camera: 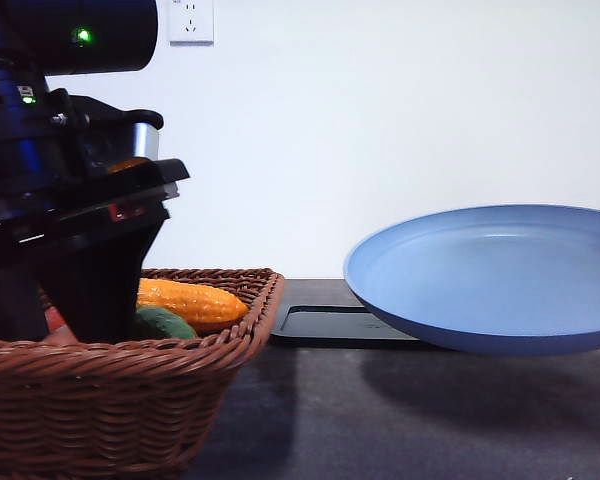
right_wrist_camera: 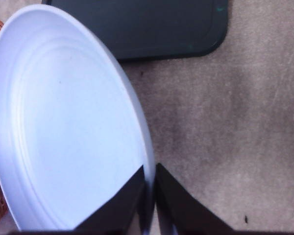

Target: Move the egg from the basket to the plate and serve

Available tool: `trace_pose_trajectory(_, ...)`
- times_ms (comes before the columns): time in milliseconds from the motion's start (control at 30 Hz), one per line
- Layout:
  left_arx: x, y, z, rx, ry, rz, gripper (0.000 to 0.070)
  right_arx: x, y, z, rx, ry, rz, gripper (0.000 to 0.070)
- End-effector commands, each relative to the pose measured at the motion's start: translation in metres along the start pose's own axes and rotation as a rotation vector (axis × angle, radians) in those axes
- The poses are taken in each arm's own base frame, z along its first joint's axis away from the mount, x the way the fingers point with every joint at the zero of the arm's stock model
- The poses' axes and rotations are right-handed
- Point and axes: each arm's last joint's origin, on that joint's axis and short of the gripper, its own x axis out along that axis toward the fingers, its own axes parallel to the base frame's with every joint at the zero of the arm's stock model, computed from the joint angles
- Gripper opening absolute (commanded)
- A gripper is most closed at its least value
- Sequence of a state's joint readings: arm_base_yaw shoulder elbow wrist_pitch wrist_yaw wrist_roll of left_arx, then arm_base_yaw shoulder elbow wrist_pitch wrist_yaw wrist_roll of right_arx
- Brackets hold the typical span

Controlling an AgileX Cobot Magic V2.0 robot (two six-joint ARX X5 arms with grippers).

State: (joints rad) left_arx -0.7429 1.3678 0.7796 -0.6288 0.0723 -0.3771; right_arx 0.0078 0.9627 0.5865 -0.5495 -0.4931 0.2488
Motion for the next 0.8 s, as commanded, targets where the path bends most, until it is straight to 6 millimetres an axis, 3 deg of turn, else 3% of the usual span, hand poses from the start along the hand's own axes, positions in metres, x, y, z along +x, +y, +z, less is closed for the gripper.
trace_pose_trajectory(0,0.001,-0.003,0.002,0.021,0.009,0.007,0.0206,-0.001,0.002,0.003,0.003,-0.014,0.007,0.0)
trace_pose_trajectory(133,0.001,-0.003,0.002,0.03,0.006,0.006,0.0156,-0.001,0.002,0.003,0.003,-0.014,0.008,0.0)
trace_pose_trajectory(333,-0.012,-0.006,0.009,0.039,-0.033,0.034,0.0151,-0.001,0.002,0.003,0.007,-0.006,0.013,0.0)
trace_pose_trajectory(533,-0.055,-0.021,0.036,0.077,-0.171,-0.012,0.0151,-0.001,0.002,0.0,0.018,0.018,0.014,0.0)
trace_pose_trajectory(767,-0.103,-0.057,0.065,0.163,-0.42,-0.146,0.0151,-0.001,0.003,-0.001,0.025,0.043,0.072,0.0)
